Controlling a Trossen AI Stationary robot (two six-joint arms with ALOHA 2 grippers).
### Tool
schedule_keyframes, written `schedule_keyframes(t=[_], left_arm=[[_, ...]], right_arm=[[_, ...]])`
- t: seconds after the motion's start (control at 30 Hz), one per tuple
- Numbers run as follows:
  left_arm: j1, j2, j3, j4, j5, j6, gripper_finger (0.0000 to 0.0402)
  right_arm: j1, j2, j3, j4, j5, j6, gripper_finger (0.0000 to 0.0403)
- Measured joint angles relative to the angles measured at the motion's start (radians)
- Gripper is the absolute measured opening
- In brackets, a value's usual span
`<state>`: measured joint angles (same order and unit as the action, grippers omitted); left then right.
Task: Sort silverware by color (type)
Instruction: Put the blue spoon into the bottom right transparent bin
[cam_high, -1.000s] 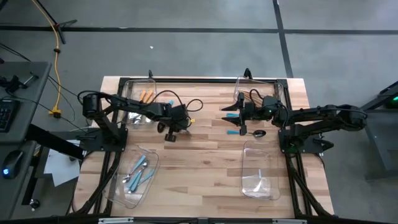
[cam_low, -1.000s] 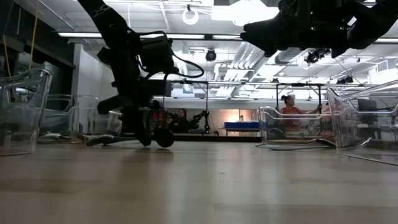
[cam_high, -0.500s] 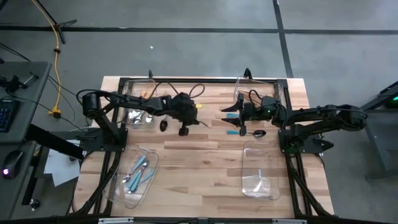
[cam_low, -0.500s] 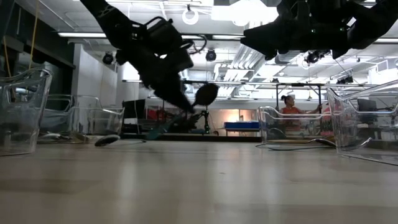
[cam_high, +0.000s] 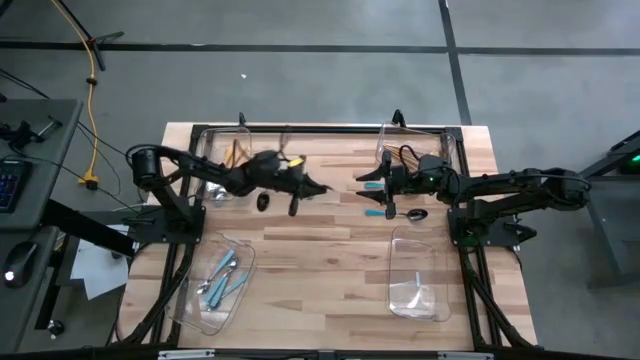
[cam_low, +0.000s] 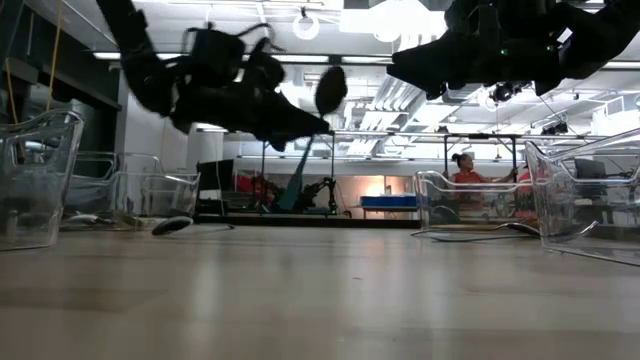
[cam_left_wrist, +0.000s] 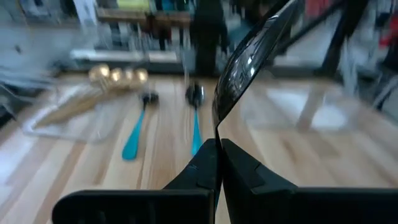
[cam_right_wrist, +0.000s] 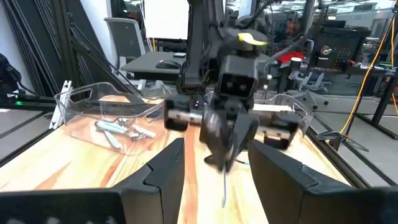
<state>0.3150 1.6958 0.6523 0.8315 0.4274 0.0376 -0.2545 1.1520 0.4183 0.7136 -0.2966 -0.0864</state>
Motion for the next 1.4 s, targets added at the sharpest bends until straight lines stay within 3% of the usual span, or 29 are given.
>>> schedule_keyframes(t=[0.17, 0.3, 0.5, 0.67, 0.9, 1.4], left_arm=[[-0.005, 0.0, -0.141, 0.383, -0.088, -0.144, 0.0], [-0.026, 0.0, -0.18, 0.503, -0.176, -0.24, 0.0], [-0.05, 0.0, -0.156, 0.501, -0.187, -0.271, 0.0], [-0.054, 0.0, -0.126, 0.503, -0.215, -0.299, 0.0], [-0.055, 0.0, -0.113, 0.492, -0.22, -0.29, 0.0], [-0.075, 0.0, -0.11, 0.458, -0.228, -0.297, 0.0]], right_arm=[[0.0, 0.0, 0.0, 0.015, 0.0, 0.0, 0.0162], [0.0, 0.007, 0.0, 0.068, 0.0, 0.023, 0.0162], [0.0, 0.105, 0.001, 0.226, 0.002, 0.049, 0.0162], [0.0, 0.234, 0.041, 0.33, 0.08, 0.037, 0.0162], [0.0, 0.372, 0.168, 0.323, 0.096, 0.087, 0.0162], [0.02, 0.533, 0.31, 0.323, 0.091, 0.107, 0.0162]])
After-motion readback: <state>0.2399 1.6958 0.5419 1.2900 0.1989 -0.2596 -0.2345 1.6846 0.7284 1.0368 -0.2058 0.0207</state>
